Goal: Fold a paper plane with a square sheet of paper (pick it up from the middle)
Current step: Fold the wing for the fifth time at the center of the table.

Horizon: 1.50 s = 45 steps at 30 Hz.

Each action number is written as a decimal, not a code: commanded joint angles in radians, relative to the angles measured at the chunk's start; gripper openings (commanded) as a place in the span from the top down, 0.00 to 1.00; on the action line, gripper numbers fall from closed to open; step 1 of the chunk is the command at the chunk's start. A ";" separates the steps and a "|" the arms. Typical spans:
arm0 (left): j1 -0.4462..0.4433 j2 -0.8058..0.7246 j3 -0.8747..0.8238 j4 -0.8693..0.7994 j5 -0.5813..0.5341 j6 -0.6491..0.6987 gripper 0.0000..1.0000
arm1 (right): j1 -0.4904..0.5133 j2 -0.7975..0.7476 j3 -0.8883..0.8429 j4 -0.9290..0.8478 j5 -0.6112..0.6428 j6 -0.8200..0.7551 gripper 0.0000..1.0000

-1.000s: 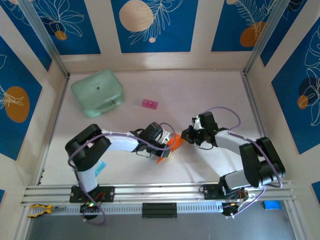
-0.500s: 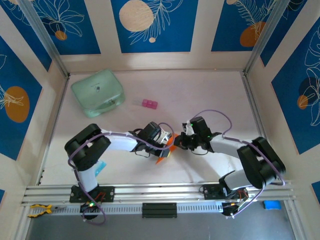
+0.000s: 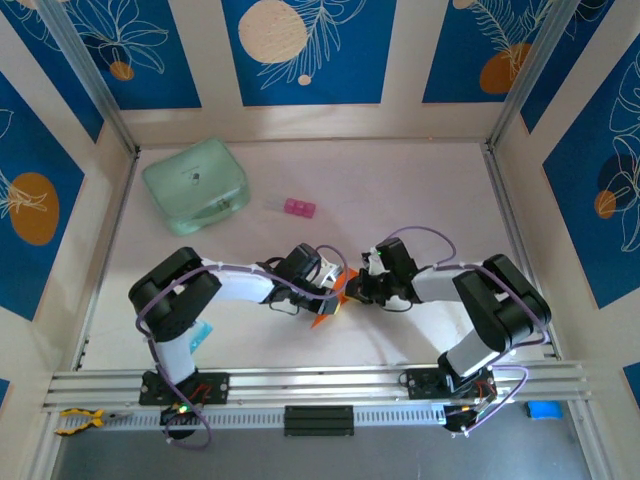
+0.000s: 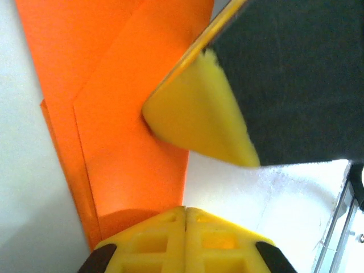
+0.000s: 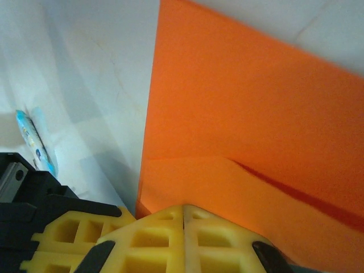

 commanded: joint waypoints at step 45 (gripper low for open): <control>0.021 0.030 -0.042 -0.102 0.006 -0.008 1.00 | -0.142 -0.107 0.008 -0.041 -0.059 -0.029 0.92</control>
